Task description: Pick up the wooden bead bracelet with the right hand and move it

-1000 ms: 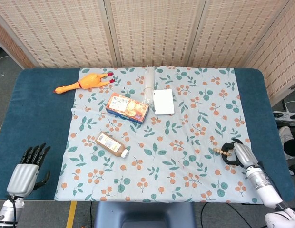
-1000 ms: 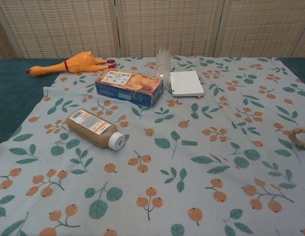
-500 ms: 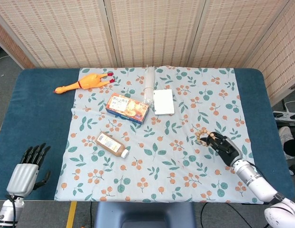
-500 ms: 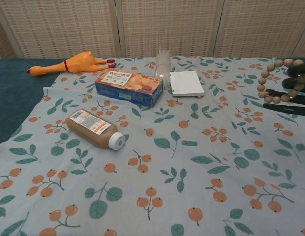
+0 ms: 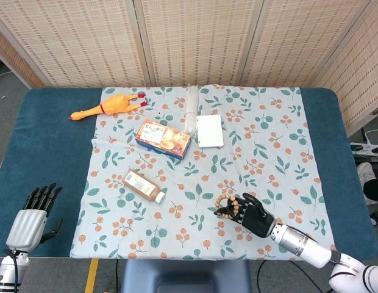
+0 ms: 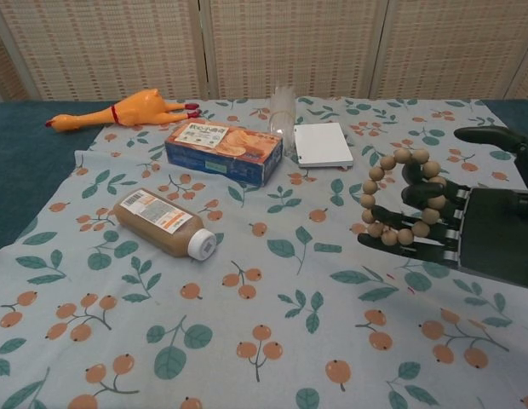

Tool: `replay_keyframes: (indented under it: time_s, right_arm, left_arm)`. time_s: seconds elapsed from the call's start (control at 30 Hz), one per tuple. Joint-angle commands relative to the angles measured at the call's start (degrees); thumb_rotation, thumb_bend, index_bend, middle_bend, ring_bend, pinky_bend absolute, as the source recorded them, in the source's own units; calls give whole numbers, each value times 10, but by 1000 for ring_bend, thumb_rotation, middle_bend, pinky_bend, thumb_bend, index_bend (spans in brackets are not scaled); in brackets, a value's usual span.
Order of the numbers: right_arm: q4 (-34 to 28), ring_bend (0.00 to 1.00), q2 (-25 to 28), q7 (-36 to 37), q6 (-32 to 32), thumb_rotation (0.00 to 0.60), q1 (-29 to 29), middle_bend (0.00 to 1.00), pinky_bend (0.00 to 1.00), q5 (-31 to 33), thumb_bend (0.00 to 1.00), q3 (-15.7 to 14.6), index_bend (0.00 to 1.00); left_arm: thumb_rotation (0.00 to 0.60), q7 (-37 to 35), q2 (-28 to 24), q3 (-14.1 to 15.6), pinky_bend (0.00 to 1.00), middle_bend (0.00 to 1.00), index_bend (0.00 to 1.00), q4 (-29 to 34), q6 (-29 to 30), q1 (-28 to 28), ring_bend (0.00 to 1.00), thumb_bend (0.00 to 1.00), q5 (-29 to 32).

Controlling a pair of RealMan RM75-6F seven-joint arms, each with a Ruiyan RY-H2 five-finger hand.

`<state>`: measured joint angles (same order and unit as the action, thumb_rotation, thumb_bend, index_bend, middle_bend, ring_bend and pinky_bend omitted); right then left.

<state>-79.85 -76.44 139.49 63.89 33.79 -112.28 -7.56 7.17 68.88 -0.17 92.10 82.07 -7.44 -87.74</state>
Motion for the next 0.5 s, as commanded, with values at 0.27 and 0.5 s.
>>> replay_keyframes:
  time_s: [0.27,0.5]
  right_arm:
    - [-8,284,-2,-44,10,256,23,583,174,53,353,-37,555]
    - [-29,313,10,-112,-9,425,20,588,206,108,491,-45,639]
  left_arm:
    - [600,0,0,1,65,0,0,0,2,0,0,454,-3]
    - [600,-2,-1,2,65,0,0,1,3,0,0,454,-6]
